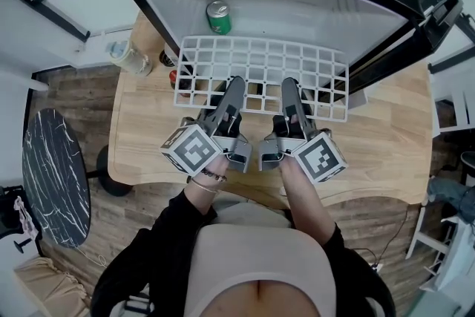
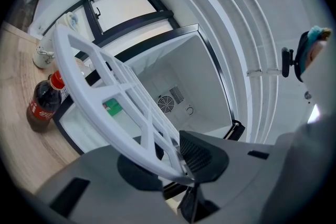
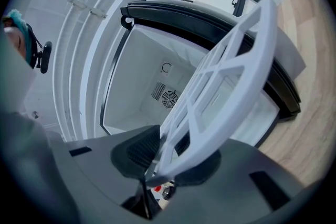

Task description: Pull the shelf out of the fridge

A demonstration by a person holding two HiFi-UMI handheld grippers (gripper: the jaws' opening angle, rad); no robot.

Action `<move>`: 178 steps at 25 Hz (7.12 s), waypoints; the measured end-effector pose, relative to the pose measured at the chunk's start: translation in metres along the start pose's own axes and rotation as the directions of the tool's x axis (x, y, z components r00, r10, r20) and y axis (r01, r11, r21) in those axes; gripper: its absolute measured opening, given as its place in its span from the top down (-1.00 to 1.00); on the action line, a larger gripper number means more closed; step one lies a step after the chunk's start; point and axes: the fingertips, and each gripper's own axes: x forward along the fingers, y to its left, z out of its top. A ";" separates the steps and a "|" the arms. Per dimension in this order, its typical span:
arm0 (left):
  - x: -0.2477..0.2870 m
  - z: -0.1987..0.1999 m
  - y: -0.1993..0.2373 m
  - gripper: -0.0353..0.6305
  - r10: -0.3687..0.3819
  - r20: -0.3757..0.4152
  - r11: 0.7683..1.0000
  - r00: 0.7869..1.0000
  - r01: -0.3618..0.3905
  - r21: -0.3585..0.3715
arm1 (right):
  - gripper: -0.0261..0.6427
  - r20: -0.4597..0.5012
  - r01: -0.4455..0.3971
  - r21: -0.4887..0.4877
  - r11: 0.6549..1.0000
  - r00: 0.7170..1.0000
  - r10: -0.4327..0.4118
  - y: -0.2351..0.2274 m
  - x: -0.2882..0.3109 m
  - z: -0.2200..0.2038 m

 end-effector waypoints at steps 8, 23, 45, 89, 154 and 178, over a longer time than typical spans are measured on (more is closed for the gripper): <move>-0.005 -0.002 -0.001 0.59 0.008 -0.009 1.000 1.000 -0.008 0.003 | 0.61 -0.001 0.003 0.008 1.000 1.000 -0.003 0.002 -0.005 -0.001; -0.020 -0.009 -0.002 0.59 0.011 -0.026 1.000 1.000 -0.011 0.002 | 0.61 -0.010 0.001 0.007 1.000 1.000 -0.001 0.003 -0.020 -0.009; -0.052 -0.022 -0.020 0.59 0.049 0.084 0.996 0.995 -0.056 0.073 | 0.61 -0.088 -0.063 0.001 0.998 0.994 0.063 0.006 -0.045 -0.014; -0.292 -0.048 -0.095 0.59 -0.086 0.012 0.992 0.996 0.084 0.098 | 0.61 0.039 -0.043 -0.072 0.996 0.998 0.046 0.131 -0.258 -0.113; -0.534 -0.195 -0.246 0.59 -0.135 -0.004 0.984 0.991 0.135 0.119 | 0.61 0.066 -0.061 -0.080 0.995 0.996 0.066 0.199 -0.571 -0.139; -0.538 -0.197 -0.249 0.59 -0.146 -0.013 0.983 0.989 0.146 0.113 | 0.60 0.075 -0.052 -0.114 0.992 0.995 0.060 0.202 -0.578 -0.138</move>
